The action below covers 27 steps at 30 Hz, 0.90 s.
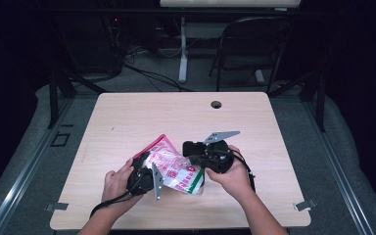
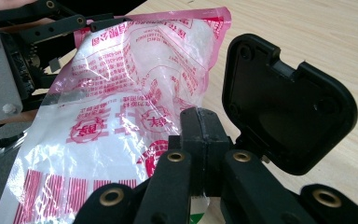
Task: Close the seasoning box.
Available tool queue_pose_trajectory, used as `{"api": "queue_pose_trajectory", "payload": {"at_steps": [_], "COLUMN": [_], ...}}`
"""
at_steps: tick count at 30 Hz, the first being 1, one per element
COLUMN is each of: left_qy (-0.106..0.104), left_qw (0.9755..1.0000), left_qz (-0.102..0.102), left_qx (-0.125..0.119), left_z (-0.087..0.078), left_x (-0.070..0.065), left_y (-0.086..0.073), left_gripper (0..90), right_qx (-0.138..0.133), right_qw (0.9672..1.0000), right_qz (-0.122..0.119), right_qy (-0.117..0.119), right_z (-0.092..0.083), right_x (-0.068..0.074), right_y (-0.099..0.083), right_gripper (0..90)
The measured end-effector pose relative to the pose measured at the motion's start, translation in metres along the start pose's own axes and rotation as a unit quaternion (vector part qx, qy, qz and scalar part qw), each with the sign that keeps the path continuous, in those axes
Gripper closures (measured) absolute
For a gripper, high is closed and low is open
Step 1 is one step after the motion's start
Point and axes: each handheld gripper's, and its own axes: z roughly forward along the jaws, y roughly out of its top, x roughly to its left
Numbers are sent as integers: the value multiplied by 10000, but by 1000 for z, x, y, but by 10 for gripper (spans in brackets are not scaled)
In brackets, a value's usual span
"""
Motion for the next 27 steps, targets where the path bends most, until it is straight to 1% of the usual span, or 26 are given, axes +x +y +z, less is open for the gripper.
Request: {"api": "queue_pose_trajectory", "payload": {"at_steps": [4,8,10,12,18,22,24,27], "left_qy": [52,84,107,136,186,227,235,260], "left_qw": [10000,9999,9998,9996,9994,9991,9990,9988], "left_qz": [52,149,187,245,286,360,376,406], "left_qx": [-5,17,32,40,24,41,40,48], "left_z": [0,0,0,0,1,0,1,0], "left_x": [0,-1,-1,-2,-2,-3,-4,-4], "left_y": [1,2,2,3,4,4,5,5], "left_gripper": [618,619,619,619,619,620,620,620], "right_qx": [-1,24,62,36,24,7,39,17], "right_qw": [10000,10000,10000,10000,10000,9999,9999,9999], "right_qz": [25,53,24,55,83,102,99,123], "right_qy": [-16,-9,-15,-18,-22,-21,-19,-9], "right_z": [0,1,1,2,2,3,3,4], "right_x": [-1,-2,-3,-3,-4,-5,-5,-6], "right_y": [0,-1,-1,-2,-3,-4,-4,-6], "right_gripper": [900,900,900,900,900,900,900,900]}}
